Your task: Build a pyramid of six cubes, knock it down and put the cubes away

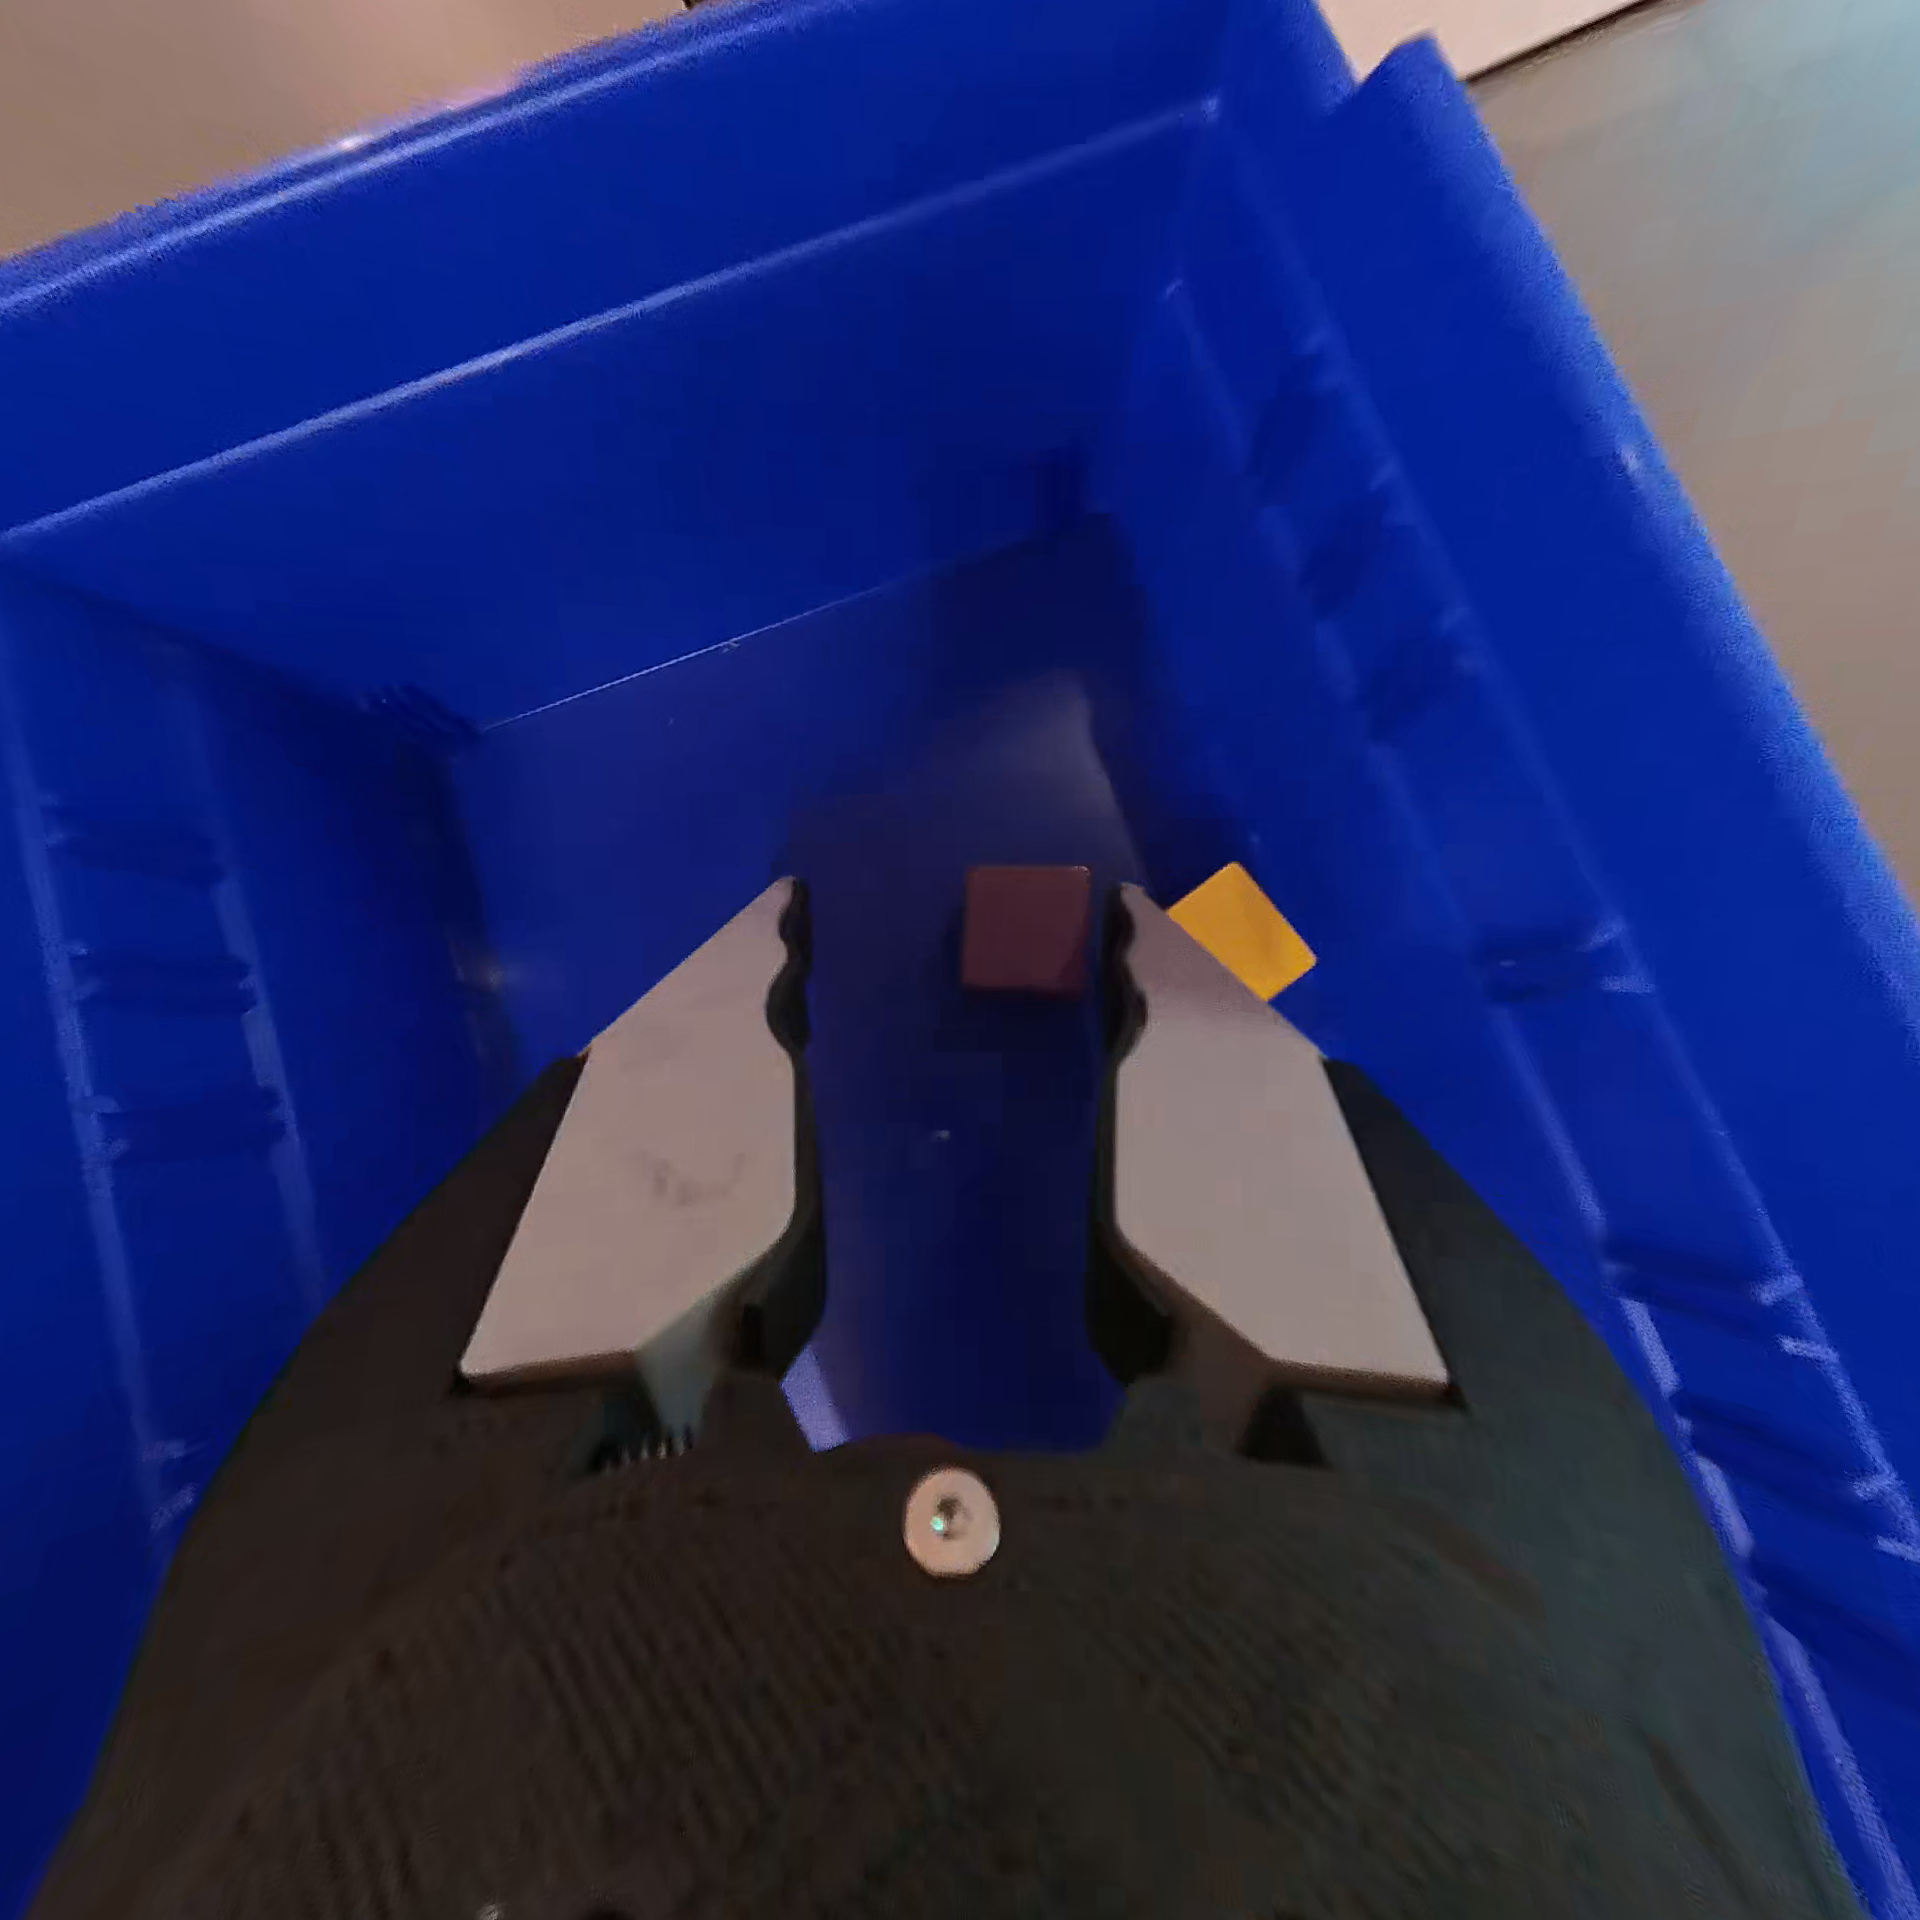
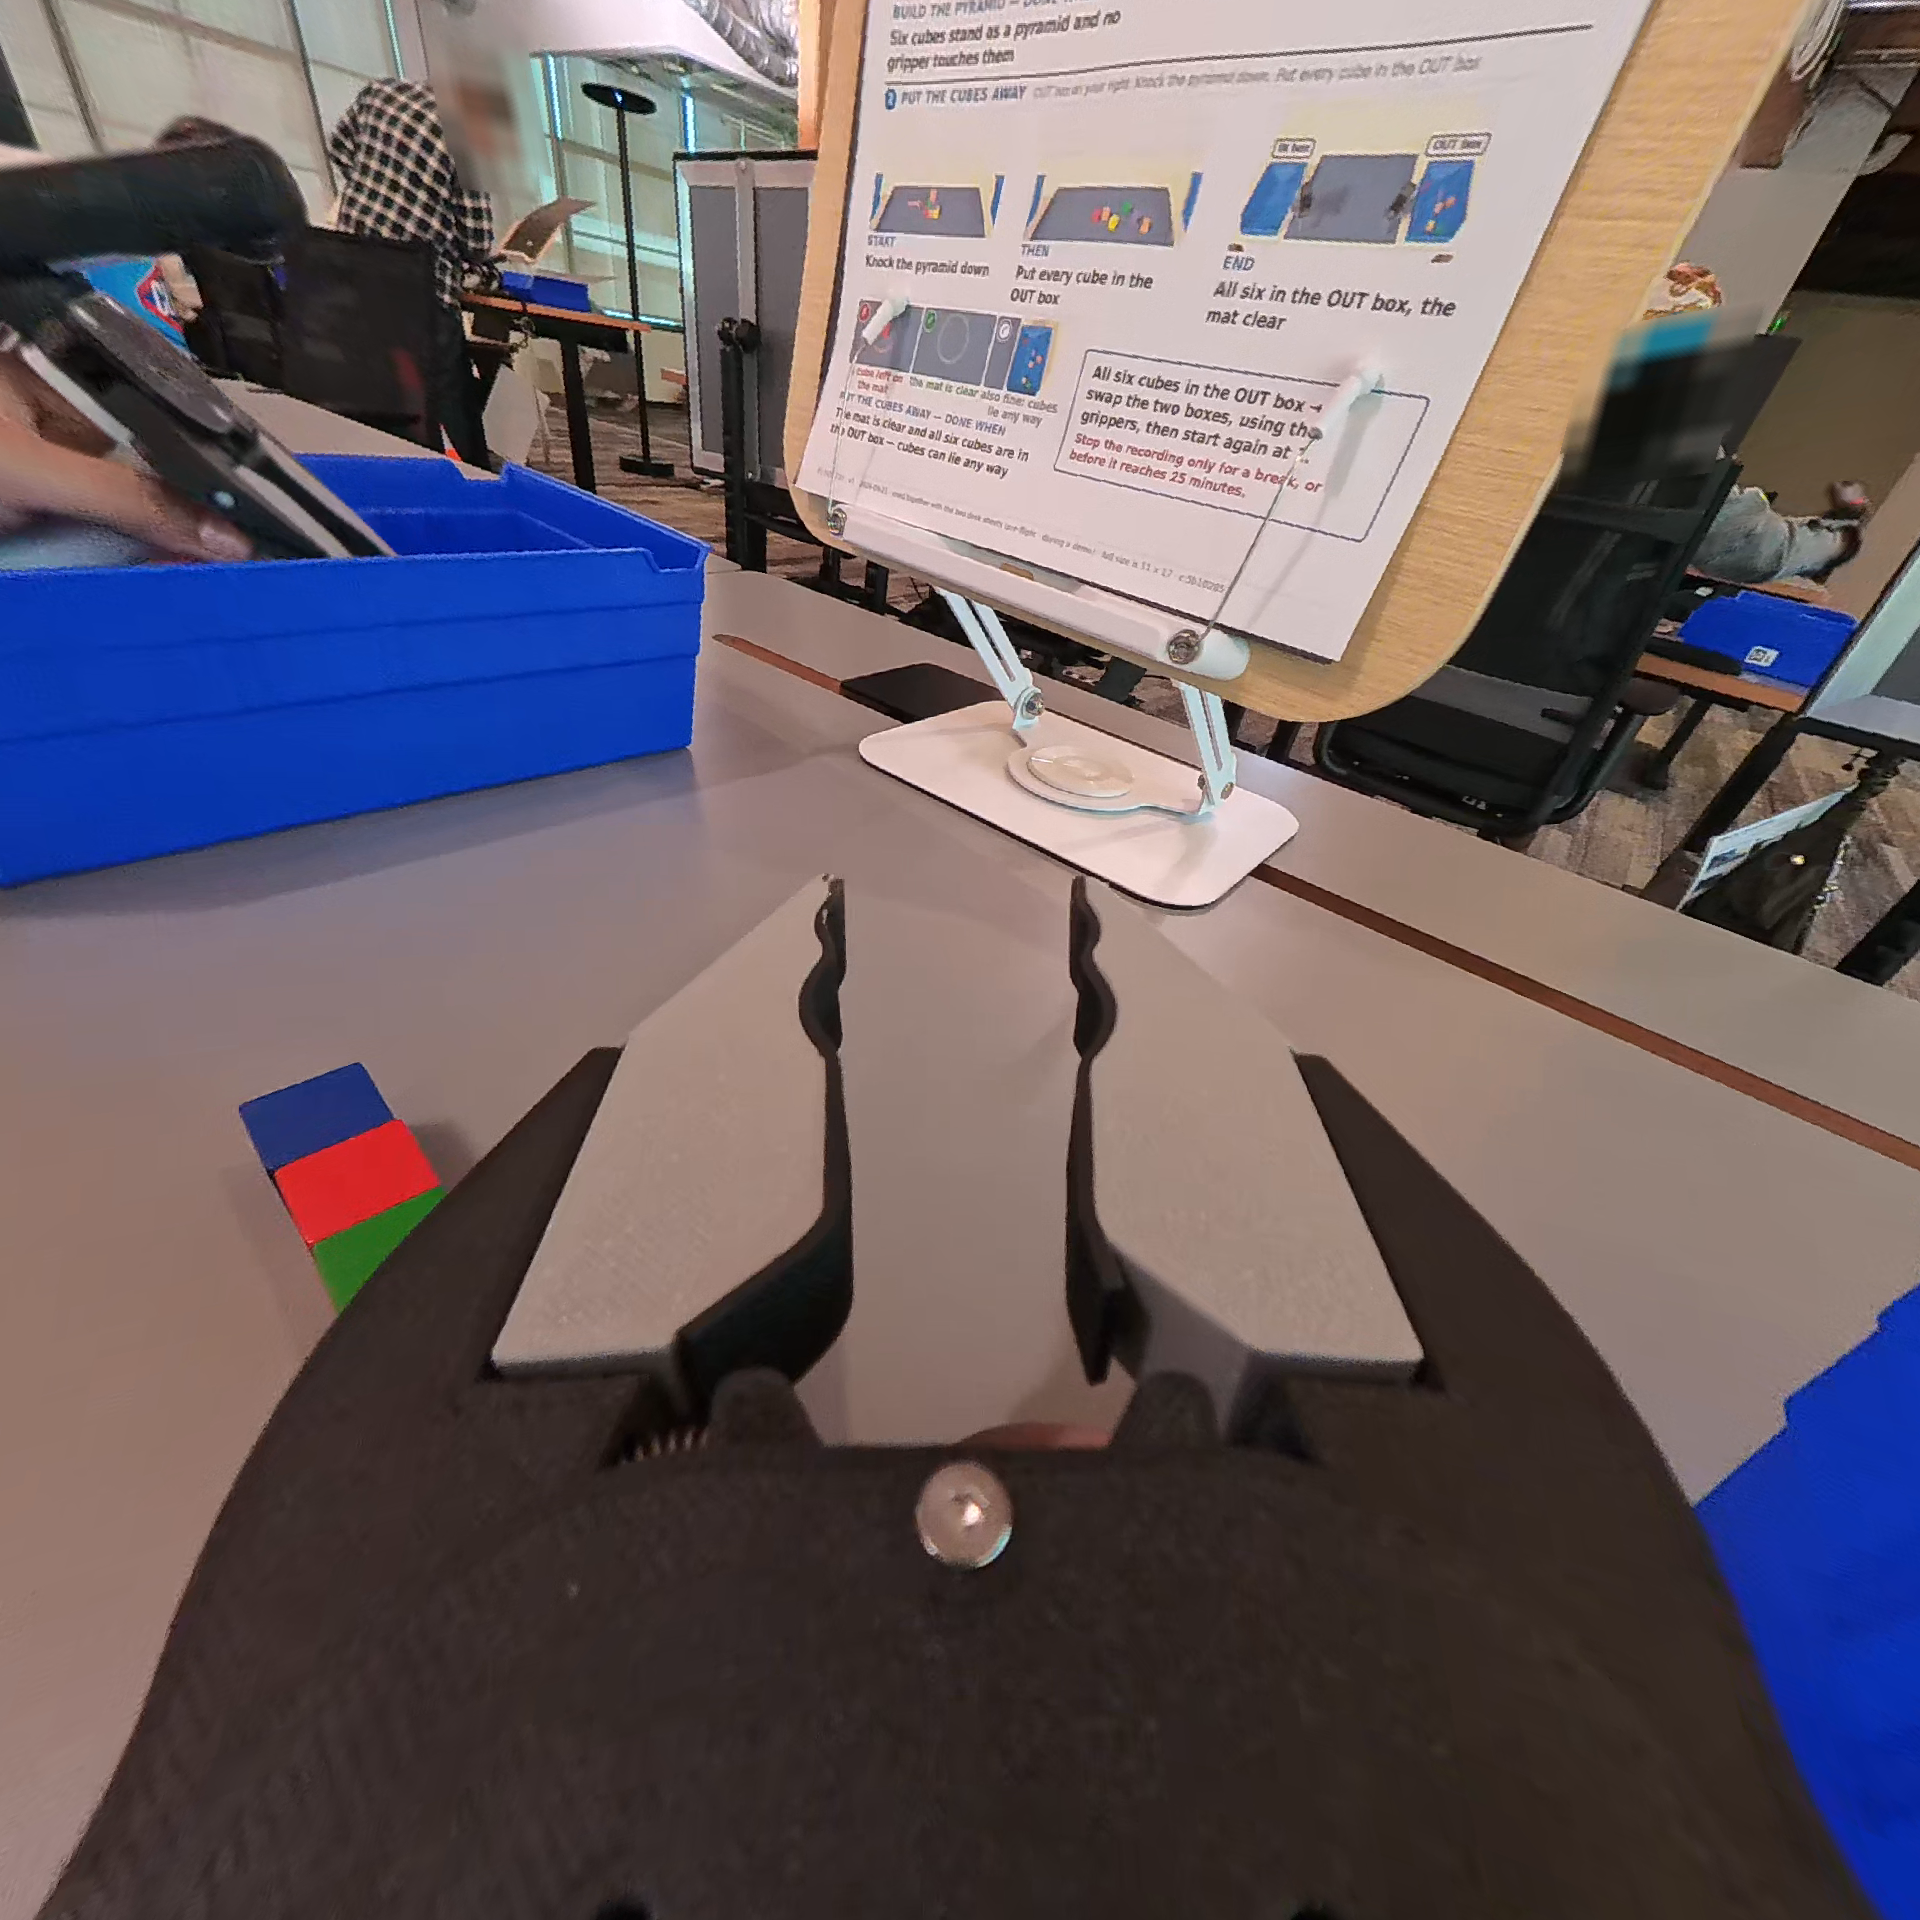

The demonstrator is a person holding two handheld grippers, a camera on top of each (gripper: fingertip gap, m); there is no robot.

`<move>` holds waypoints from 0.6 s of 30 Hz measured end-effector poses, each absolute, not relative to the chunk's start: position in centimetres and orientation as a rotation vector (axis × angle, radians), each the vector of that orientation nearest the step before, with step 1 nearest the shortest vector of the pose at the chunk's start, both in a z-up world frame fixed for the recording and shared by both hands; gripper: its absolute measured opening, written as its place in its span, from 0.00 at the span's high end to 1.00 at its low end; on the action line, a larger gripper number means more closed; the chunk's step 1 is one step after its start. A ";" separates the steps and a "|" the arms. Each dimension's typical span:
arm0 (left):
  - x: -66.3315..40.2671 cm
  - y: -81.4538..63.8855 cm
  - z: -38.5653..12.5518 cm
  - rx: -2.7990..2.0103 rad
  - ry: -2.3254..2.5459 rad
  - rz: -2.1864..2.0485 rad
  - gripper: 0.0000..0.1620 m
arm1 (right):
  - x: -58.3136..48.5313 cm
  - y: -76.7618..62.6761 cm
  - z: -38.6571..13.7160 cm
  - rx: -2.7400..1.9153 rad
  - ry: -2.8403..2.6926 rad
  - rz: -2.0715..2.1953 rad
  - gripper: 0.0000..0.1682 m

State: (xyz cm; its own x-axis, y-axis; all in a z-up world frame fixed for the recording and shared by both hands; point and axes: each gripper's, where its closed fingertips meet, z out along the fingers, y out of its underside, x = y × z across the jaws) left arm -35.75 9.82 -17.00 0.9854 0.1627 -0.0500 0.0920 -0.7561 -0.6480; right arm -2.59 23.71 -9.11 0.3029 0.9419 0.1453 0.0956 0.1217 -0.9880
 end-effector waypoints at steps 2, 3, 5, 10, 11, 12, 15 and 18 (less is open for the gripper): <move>-35.4 9.8 -17.5 -2.444 -0.161 0.122 0.69 | -2.7 23.5 -9.2 -1.290 -1.104 0.828 0.76; -35.5 9.7 -17.9 -2.462 -0.156 0.140 0.71 | -2.7 23.4 -9.2 -1.287 -1.108 0.823 0.76; -35.8 9.5 -18.4 -2.485 -0.151 0.178 0.69 | -2.7 23.3 -9.1 -1.283 -1.107 0.820 0.76; -35.4 9.7 -19.6 -2.507 -0.131 0.143 0.78 | -2.3 23.2 -8.8 -1.282 -1.093 0.833 0.77; -35.3 9.8 -19.7 -2.499 -0.131 0.133 0.83 | -2.2 23.2 -8.8 -1.283 -1.091 0.836 0.77; -35.4 9.7 -19.6 -2.502 -0.129 0.142 0.83 | -2.2 23.2 -8.8 -1.284 -1.090 0.839 0.77; -35.3 9.8 -18.7 -2.460 -0.106 0.141 0.83 | -2.2 22.9 -8.7 -1.281 -1.101 0.852 0.77; -36.1 10.0 -15.1 -2.279 -0.112 0.215 0.83 | -2.6 22.4 -9.1 -1.288 -1.142 0.867 0.77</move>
State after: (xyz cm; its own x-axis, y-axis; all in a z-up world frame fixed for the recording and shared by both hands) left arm -36.10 10.03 -15.08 0.9814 0.1512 -0.1185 0.0100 -0.6562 -0.7545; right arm -2.60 22.40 -9.09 0.2531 0.9558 0.1494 0.1125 0.1243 -0.9858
